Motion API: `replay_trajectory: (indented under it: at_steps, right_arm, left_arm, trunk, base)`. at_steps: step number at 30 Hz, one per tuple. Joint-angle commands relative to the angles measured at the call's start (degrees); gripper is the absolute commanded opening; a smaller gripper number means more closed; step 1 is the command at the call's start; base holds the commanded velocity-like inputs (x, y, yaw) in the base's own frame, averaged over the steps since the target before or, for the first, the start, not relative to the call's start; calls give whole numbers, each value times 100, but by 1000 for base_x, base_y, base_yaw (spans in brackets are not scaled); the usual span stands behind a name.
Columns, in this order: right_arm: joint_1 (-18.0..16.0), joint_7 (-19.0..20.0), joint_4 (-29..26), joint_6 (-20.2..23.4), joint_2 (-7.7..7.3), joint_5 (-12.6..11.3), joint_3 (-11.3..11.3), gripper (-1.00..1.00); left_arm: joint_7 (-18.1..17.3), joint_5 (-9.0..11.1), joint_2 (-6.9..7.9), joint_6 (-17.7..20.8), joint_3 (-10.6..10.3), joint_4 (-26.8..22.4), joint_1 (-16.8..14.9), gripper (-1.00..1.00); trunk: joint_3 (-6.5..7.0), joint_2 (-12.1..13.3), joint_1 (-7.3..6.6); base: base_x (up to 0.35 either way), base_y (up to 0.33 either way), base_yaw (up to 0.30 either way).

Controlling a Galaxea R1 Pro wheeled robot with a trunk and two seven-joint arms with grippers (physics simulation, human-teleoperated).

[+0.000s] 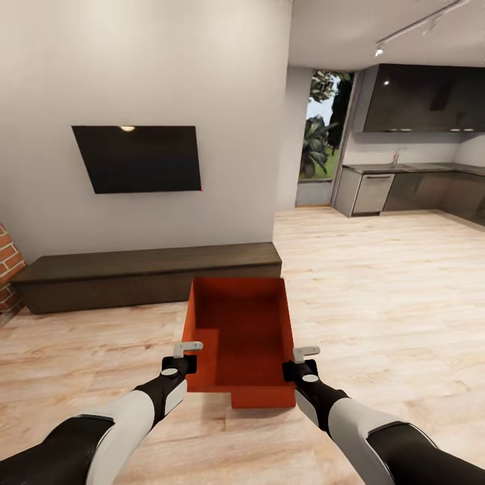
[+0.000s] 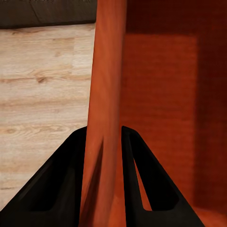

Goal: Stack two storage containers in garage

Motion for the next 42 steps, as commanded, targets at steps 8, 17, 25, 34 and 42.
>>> replay_trajectory:
  at_steps: [8, 17, 25, 34, 42]
  right_arm:
    - [-6, -45, 35, -34, 24, -147, -53, -100]
    - [-6, -45, 35, -32, 24, -148, -53, -100]
    - [-6, -45, 35, -30, 24, -147, -53, -100]
    - [-6, -45, 35, -32, 24, -146, -53, -100]
    - [-6, -45, 35, -32, 24, -145, -53, -100]
  left_arm:
    - [97, 13, -21, -37, 107, -17, -9, -100]
    - [97, 13, -21, -37, 107, -18, -9, -100]
    - [97, 12, -21, -37, 107, -18, -9, -100]
    - [97, 12, -23, -37, 107, -18, -9, -100]
    - [97, 12, -21, -37, 107, -18, -9, -100]
  trunk:
    - [65, -8, 2]
    - [146, -8, 2]
    - [219, -8, 2]
    - [301, -8, 2]
    - [374, -8, 2]
  base:
    - [0, 0, 0]
    - [0, 0, 0]
    - [0, 0, 0]
    - [0, 0, 0]
    - [0, 0, 0]
